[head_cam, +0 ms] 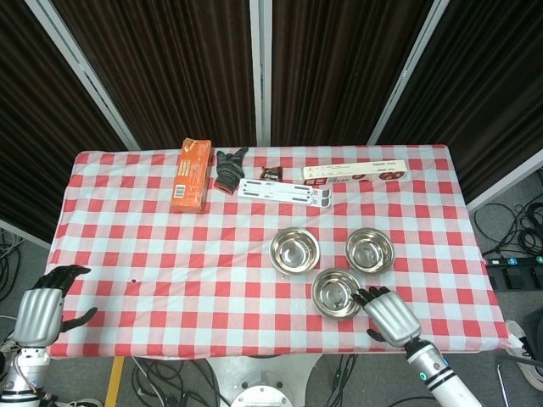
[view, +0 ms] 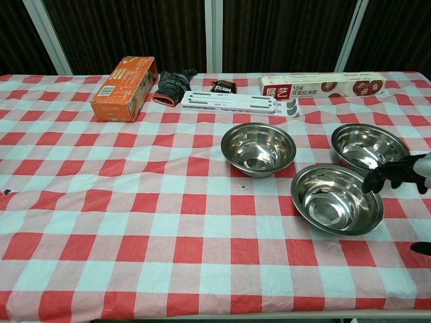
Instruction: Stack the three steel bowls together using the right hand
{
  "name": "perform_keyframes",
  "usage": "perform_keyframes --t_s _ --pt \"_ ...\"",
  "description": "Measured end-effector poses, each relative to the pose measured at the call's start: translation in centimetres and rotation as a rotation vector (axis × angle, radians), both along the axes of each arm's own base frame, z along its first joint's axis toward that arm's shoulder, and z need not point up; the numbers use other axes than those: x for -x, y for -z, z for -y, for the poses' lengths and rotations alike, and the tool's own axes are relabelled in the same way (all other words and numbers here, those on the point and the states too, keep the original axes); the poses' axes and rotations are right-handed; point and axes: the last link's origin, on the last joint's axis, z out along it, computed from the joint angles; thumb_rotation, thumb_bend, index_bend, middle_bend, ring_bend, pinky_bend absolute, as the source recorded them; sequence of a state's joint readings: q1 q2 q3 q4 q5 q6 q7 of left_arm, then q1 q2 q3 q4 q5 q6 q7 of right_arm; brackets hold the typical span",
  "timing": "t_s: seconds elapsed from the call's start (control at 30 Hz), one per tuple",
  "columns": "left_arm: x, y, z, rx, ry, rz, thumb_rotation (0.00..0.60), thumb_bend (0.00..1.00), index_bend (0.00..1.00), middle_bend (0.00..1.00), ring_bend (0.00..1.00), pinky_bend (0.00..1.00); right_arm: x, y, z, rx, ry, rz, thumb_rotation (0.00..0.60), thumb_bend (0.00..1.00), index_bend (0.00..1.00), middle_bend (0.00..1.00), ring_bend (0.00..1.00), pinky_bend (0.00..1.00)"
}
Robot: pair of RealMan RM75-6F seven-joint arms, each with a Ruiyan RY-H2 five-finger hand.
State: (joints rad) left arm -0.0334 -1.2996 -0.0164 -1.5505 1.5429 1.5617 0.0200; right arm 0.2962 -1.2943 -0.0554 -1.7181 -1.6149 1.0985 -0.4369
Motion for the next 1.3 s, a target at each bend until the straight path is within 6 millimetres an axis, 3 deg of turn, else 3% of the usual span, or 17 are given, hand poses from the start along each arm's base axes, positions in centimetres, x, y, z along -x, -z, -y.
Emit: perform_keyframes --t_s 0.63,1.1,1.3 --pt "1.4 -0.1 0.0 -0.014 -0.019 -0.017 0.600 0.12 0.34 0.38 0.26 0.34 -1.2 4.1 2.6 -0.083 -0.050 -0.025 0.600 0.13 0.41 0.39 0.31 0.41" --pt "1.6 0.0 -0.1 -0.009 -0.026 -0.018 0.600 0.12 0.34 0.38 0.26 0.34 -1.5 5.8 3.5 -0.108 -0.045 -0.008 0.600 0.32 0.56 0.50 0.38 0.44" --pt "1.7 -0.1 -0.1 -0.005 -0.031 -0.013 0.600 0.12 0.34 0.38 0.26 0.34 -1.4 6.0 3.6 -0.107 -0.036 -0.007 0.600 0.39 0.64 0.56 0.45 0.53"
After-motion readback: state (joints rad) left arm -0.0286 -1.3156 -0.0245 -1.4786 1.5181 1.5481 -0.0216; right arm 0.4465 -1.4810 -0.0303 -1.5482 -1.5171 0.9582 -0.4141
